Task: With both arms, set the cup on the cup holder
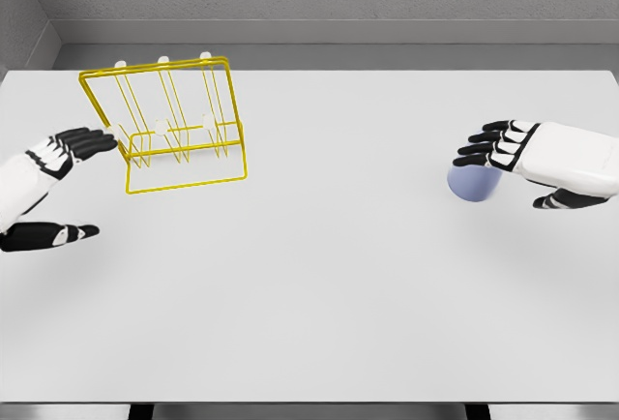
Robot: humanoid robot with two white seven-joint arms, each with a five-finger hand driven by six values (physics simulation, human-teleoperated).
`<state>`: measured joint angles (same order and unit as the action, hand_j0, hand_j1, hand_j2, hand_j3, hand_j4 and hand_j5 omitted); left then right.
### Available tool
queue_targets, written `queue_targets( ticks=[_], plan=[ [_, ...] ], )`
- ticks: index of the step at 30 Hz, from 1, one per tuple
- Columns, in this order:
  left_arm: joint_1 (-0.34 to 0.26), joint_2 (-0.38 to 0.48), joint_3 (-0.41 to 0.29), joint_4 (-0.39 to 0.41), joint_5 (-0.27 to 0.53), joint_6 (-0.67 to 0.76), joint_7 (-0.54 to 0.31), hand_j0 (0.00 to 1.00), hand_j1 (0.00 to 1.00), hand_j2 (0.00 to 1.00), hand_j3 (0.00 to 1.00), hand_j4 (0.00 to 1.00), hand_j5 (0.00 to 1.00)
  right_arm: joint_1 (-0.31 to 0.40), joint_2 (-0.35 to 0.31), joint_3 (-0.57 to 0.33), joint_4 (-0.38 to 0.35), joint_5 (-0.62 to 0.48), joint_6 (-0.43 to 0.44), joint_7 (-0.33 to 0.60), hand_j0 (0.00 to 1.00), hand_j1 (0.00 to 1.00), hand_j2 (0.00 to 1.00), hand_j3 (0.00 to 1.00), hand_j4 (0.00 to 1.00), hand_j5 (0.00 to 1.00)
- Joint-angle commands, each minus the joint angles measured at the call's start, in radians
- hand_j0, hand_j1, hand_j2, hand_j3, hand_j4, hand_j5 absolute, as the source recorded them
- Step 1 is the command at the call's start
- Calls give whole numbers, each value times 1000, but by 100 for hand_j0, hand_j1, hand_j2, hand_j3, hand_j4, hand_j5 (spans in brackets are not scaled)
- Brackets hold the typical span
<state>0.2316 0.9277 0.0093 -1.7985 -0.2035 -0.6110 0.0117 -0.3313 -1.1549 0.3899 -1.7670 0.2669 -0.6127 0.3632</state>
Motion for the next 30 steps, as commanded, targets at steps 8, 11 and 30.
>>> queue_targets(
  ticks=[8,11,30],
  plan=[
    [0,-3,-11,2,3,0,1,100,100,100,100,100,100,-8,-5,23,3,-5,2,-30,100,100,100,100,100,100],
    [0,-3,-11,7,9,0,2,100,100,100,100,100,100,-87,1,27,8,18,2,-17,100,100,100,100,100,100],
    [-28,-53,-101,1,3,0,2,100,100,100,100,100,100,-601,241,472,365,77,2,248,99,99,99,99,99,99]
  ],
)
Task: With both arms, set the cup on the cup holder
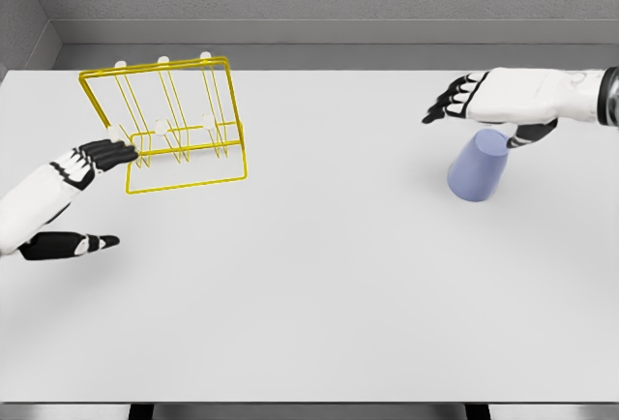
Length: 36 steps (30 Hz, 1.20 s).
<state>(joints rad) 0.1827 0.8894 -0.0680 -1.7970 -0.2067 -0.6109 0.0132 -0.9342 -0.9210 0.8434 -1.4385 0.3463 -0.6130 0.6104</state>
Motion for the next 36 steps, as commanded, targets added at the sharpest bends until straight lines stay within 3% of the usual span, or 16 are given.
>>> queue_targets(
  ticks=[1,5,7,15,17,19,23,28,36],
  plan=[
    [-6,-17,-65,-1,4,0,1,100,100,100,100,100,100,0,2,19,36,-3,2,0,99,99,99,99,99,99],
    [-54,-52,-188,5,26,0,8,100,100,100,100,100,100,-15,-7,19,29,-6,2,0,99,99,99,99,99,99],
    [-75,-52,-246,5,92,0,8,100,100,100,100,100,100,-17,-16,19,27,-7,2,0,99,99,99,99,99,99],
    [-83,-35,-335,-2,279,0,7,100,100,100,100,100,100,8,-42,52,15,-4,2,0,99,99,99,99,99,99],
    [-134,-30,-404,-2,365,0,5,100,100,100,100,100,100,8,-41,59,18,-3,2,0,99,99,99,99,99,99],
    [-143,-15,-420,-2,401,0,1,100,100,100,100,100,100,15,-36,59,33,-3,2,0,99,99,99,99,99,99],
    [-224,0,-530,-2,524,0,-1,100,100,100,100,100,100,18,-22,60,75,3,2,0,99,99,99,99,99,99],
    [-313,74,-638,-2,615,0,-21,100,100,100,100,100,100,17,8,60,119,20,2,0,99,99,99,99,99,99],
    [-330,88,-664,-2,670,74,-96,100,100,100,100,100,100,15,45,60,147,34,2,0,99,99,99,99,99,99]
  ],
)
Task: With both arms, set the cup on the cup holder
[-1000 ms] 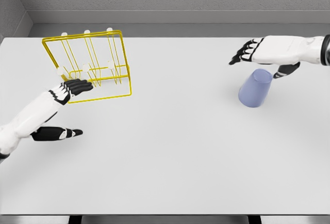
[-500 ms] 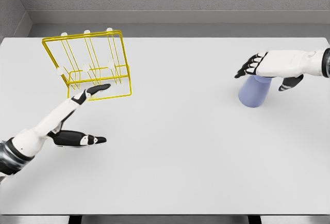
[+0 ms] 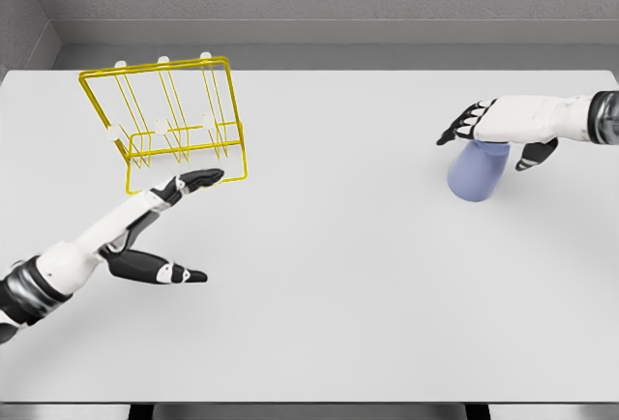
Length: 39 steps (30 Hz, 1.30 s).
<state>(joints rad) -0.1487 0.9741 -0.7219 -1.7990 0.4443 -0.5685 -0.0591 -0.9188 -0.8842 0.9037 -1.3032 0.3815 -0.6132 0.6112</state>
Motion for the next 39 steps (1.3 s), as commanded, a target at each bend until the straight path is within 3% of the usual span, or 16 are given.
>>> queue_targets(
  ticks=[1,6,13,26,30,39],
  plan=[
    [1,3,-10,0,27,45,-25,100,100,100,100,100,100,1,10,0,15,5,2,0,99,99,99,99,99,99],
    [-15,-8,-11,0,132,147,-61,100,100,100,100,100,100,2,13,0,27,8,2,0,98,98,98,98,98,98],
    [-23,-48,-21,0,208,222,-93,100,100,100,100,100,100,3,13,15,25,20,2,0,90,90,90,90,90,90],
    [-23,-109,-18,12,228,305,-116,100,100,100,100,100,100,3,13,23,21,27,2,0,78,78,78,78,78,78],
    [-25,-147,-16,43,226,317,-116,100,100,100,100,100,100,3,13,23,19,27,2,0,71,71,71,71,71,71],
    [-34,-218,-19,99,220,334,-116,100,100,100,100,100,100,3,13,20,18,27,2,0,67,67,67,67,67,67]
  ],
)
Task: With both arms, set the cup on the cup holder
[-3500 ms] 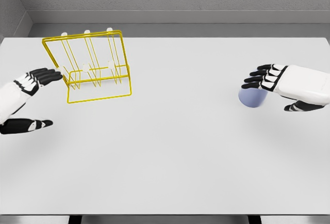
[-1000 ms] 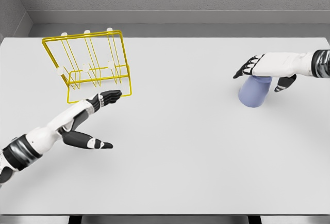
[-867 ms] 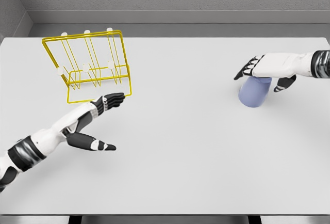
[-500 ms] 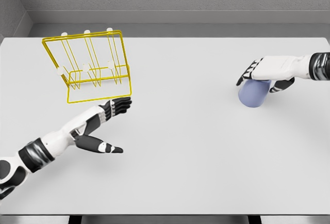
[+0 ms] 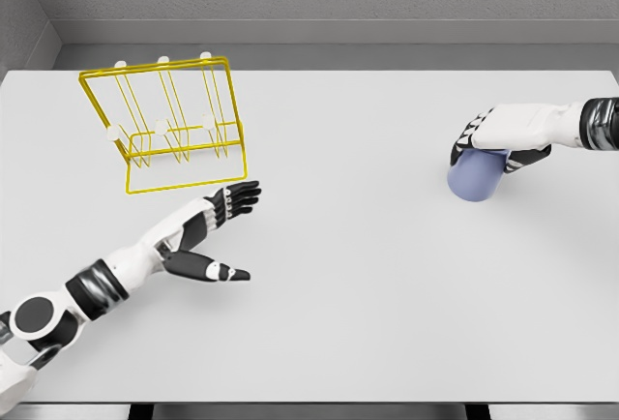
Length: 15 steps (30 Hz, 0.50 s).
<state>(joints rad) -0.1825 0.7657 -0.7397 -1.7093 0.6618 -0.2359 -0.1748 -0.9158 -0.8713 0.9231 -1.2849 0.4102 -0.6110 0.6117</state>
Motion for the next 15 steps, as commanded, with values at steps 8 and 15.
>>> queue_targets(
  ticks=[8,15],
  plan=[
    [-12,-25,-4,30,-2,27,0,100,100,100,100,100,100,-3,0,-6,-2,-4,0,-1,56,56,56,56,56,56],
    [-15,-58,-13,69,-7,27,0,100,100,100,100,100,100,-11,-11,-13,-42,-8,0,-1,52,52,52,52,52,52]
  ],
)
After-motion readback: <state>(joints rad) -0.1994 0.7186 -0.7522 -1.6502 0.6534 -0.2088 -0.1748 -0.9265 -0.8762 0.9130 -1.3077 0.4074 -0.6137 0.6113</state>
